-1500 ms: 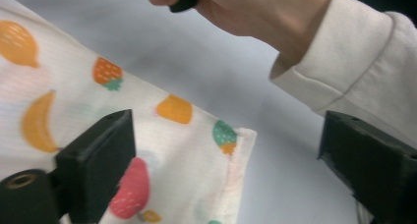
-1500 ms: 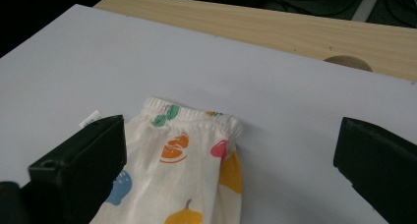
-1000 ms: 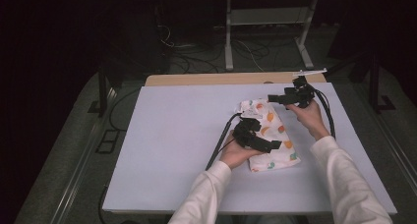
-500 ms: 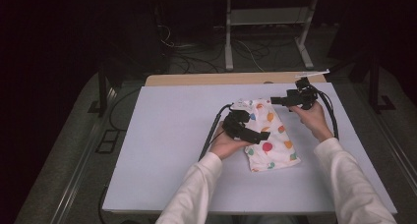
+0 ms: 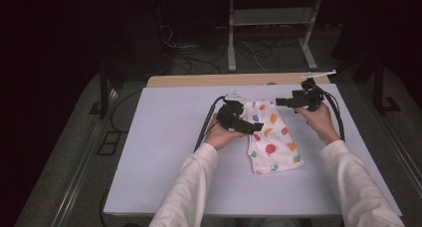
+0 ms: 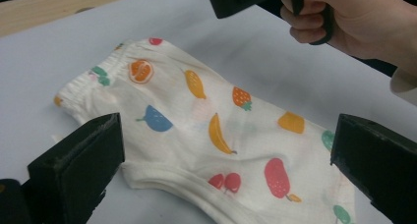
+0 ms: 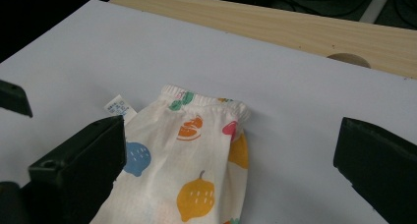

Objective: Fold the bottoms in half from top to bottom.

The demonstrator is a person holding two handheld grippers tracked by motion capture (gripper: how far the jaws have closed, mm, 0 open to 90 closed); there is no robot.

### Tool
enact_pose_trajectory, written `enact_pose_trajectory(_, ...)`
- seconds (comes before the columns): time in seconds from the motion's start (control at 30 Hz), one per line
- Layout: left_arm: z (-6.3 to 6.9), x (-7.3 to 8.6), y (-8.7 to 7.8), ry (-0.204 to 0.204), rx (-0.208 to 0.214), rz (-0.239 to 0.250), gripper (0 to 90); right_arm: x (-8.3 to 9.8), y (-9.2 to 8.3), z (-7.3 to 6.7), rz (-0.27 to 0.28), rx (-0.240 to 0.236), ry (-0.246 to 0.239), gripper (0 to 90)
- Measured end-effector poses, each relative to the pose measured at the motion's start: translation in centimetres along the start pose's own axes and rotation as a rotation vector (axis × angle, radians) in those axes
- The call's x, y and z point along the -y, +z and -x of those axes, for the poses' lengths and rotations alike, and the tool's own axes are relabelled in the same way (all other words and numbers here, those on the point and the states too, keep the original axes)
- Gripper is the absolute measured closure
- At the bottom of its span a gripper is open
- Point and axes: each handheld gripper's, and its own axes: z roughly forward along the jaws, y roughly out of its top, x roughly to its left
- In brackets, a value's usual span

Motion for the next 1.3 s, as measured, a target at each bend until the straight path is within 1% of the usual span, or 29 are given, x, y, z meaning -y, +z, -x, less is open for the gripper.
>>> enact_pose_trajectory(0.13, -0.9, -0.4, -0.2, 0.002, -0.005, -0.014, 0.0, -0.1, 0.0, -0.1, -0.011, 0.000, -0.006, 0.0)
enact_pose_trajectory(0.2, -1.4, -0.6, -0.3, -0.009, -0.004, -0.016, 0.0, -0.2, 0.0, -0.1, -0.021, -0.005, -0.009, 0.0)
enact_pose_trajectory(0.23, -1.7, -0.8, -0.3, -0.020, -0.004, -0.019, 0.0, -0.2, 0.0, -0.1, -0.026, -0.005, -0.011, 0.0)
enact_pose_trajectory(0.27, -2.0, -0.9, -0.4, -0.018, -0.007, -0.026, 0.0, -0.3, 0.0, -0.1, -0.030, 0.000, -0.016, 0.0)
enact_pose_trajectory(0.33, -2.4, -1.3, -0.5, -0.024, -0.014, -0.019, 0.0, -0.3, 0.0, -0.1, -0.028, -0.002, -0.016, 0.0)
enact_pose_trajectory(0.47, -3.4, -1.9, -0.6, -0.034, -0.022, -0.029, 0.0, -0.5, 0.0, 0.0, -0.037, -0.003, -0.015, 0.0)
enact_pose_trajectory(0.53, -4.0, -2.0, -0.5, -0.053, -0.017, -0.035, 0.0, -0.6, 0.0, 0.1, -0.046, -0.003, -0.015, 0.0)
enact_pose_trajectory(0.57, -4.3, -2.0, -0.5, -0.070, -0.014, -0.038, 0.0, -0.7, 0.0, 0.1, -0.053, -0.008, -0.012, 0.0)
enact_pose_trajectory(0.6, -4.6, -2.0, -0.4, -0.078, -0.015, -0.043, 0.0, -0.9, 0.0, 0.2, -0.057, -0.014, -0.011, 0.0)
enact_pose_trajectory(0.67, -5.0, -2.1, -0.1, -0.083, -0.023, -0.052, 0.0, -1.2, -0.1, 0.2, -0.056, -0.019, -0.010, 0.0)
enact_pose_trajectory(0.73, -5.3, -2.2, 0.1, -0.079, -0.021, -0.061, 0.0, -1.5, -0.3, 0.2, -0.050, -0.022, -0.007, 0.0)
enact_pose_trajectory(0.9, -5.9, -2.4, 0.6, -0.089, -0.024, -0.074, 0.0, -2.1, -0.4, 0.1, -0.056, -0.032, -0.013, 0.0)
enact_pose_trajectory(0.97, -6.2, -2.4, 0.8, -0.096, -0.030, -0.073, 0.0, -2.2, -0.3, 0.3, -0.050, -0.039, -0.003, 0.0)
enact_pose_trajectory(1.07, -6.6, -2.4, 1.0, -0.117, -0.025, -0.060, 0.0, -2.1, 0.0, 0.6, -0.052, -0.042, 0.010, 0.0)
enact_pose_trajectory(1.17, -7.1, -2.3, 1.5, -0.113, -0.026, -0.074, 0.0, -1.8, 0.5, 1.0, -0.066, -0.039, 0.027, 0.0)
enact_pose_trajectory(1.23, -7.5, -2.1, 1.7, -0.126, -0.023, -0.064, 0.0, -1.7, 0.9, 1.2, -0.075, -0.041, 0.038, 0.0)
enact_pose_trajectory(1.27, -7.7, -2.1, 1.7, -0.127, -0.015, -0.065, 0.1, -1.6, 1.1, 1.3, -0.081, -0.044, 0.044, 0.0)
enact_pose_trajectory(1.3, -7.9, -1.9, 1.7, -0.137, -0.008, -0.065, 0.1, -1.5, 1.2, 1.4, -0.089, -0.048, 0.048, 0.0)
